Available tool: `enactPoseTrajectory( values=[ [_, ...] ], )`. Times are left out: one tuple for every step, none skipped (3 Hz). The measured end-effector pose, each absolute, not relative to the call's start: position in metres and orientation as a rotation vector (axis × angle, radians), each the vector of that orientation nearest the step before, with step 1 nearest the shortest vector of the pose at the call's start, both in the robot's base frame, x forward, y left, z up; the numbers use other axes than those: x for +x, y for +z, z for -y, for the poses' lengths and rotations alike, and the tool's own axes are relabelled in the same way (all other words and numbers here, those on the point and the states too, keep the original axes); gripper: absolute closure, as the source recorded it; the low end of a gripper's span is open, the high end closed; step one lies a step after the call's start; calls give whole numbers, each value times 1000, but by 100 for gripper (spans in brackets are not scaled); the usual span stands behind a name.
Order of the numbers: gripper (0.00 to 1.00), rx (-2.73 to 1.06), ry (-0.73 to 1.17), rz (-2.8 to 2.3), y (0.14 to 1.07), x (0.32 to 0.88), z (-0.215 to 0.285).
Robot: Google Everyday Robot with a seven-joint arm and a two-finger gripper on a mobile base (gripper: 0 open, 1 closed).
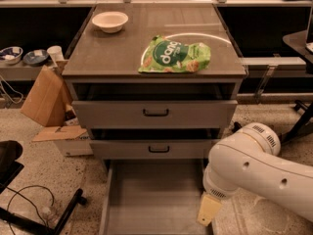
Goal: Close bottom drawer
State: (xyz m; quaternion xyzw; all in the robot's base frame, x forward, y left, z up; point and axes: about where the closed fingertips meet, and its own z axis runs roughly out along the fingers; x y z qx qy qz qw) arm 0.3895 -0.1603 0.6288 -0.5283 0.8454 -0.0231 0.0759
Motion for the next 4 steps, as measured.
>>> enactPoseTrajectory(
  values=[
    [0, -1583, -69, -2534, 629, 390, 160],
    [0, -1610, -40, -2550, 606, 390, 152],
    [0, -1695, -18, -2556, 553, 380, 135],
    [0, -1822, -17, -2586, 458, 353, 129]
  ],
)
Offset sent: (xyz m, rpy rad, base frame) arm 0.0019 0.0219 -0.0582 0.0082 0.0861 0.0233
